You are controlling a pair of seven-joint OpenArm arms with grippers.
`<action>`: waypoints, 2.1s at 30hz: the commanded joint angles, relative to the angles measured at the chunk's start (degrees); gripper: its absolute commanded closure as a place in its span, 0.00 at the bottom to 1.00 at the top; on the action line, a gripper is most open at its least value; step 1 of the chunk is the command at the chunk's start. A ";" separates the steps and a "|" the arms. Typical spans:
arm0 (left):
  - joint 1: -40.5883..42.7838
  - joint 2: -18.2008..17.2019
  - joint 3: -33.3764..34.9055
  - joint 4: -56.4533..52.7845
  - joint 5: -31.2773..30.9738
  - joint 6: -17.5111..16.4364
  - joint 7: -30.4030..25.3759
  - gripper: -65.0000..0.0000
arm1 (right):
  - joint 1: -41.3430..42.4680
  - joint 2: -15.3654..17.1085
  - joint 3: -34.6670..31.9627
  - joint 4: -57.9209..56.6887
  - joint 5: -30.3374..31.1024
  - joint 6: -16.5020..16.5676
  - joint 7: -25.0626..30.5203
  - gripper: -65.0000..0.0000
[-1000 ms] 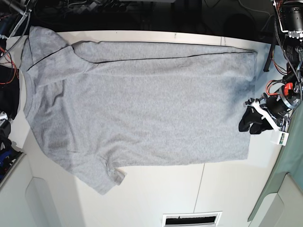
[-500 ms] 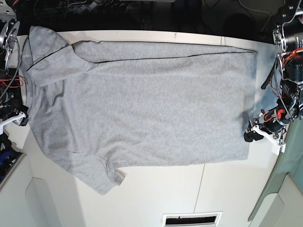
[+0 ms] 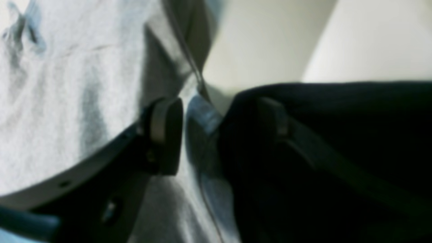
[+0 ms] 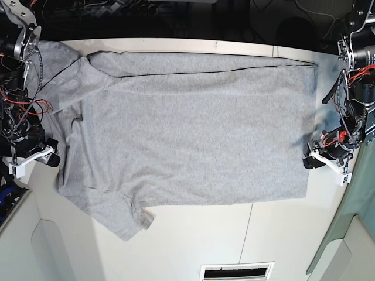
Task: Layout the t-shirt on the table in an organized manner, then fold the t-shirt properly
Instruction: 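Grasp the shirt's side edge with both grippers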
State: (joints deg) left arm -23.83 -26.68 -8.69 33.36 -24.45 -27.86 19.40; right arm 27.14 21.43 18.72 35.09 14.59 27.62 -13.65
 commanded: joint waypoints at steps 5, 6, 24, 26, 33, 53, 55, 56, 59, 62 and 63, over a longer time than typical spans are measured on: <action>-1.25 -1.31 -0.15 0.57 1.86 -0.02 0.31 0.48 | 1.53 3.17 0.02 4.44 0.76 -2.34 -4.48 0.49; -1.11 -1.62 -0.15 0.57 2.03 -0.02 0.31 0.48 | 1.25 3.78 0.02 4.42 0.76 -2.40 -6.01 0.49; 10.40 -4.48 -0.39 9.09 -16.65 -8.98 7.39 0.48 | -23.19 16.28 5.92 4.44 5.99 -2.34 4.48 0.49; 16.55 -4.76 -1.53 17.29 -22.34 -9.27 9.90 0.48 | -23.21 17.51 8.79 4.44 6.03 -2.29 4.46 0.49; 35.06 -1.09 -9.22 43.98 -29.35 -8.76 16.65 0.48 | -21.88 20.33 15.76 4.59 17.84 2.73 4.17 0.49; 32.37 -0.81 -9.27 46.47 -22.32 -6.34 14.45 0.48 | -1.42 9.60 12.90 4.94 13.73 -3.48 -2.40 0.49; 31.39 -0.81 -9.27 46.36 -19.96 -4.04 13.79 0.48 | 0.00 8.00 9.90 4.94 9.66 -6.45 -0.87 0.49; 30.80 -0.85 -9.25 46.31 -18.36 -2.89 12.98 0.48 | 0.44 7.30 8.26 4.94 7.80 -8.35 0.57 0.49; 28.06 -0.96 -9.22 45.03 -15.19 0.24 12.24 0.48 | 2.12 5.55 2.58 4.92 2.38 -13.81 1.25 0.49; 24.06 -1.01 -8.63 40.92 -14.58 0.24 12.28 0.48 | 3.54 4.17 -2.67 4.92 -0.96 -17.11 1.77 0.49; 22.62 -1.11 -8.11 38.77 -14.16 0.24 12.13 0.48 | 3.67 3.96 -4.04 4.92 -1.31 -17.40 1.90 0.49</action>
State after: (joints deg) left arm -0.54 -26.68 -16.47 71.37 -37.82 -27.44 32.47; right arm 29.21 24.27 14.41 39.09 13.21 10.46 -13.08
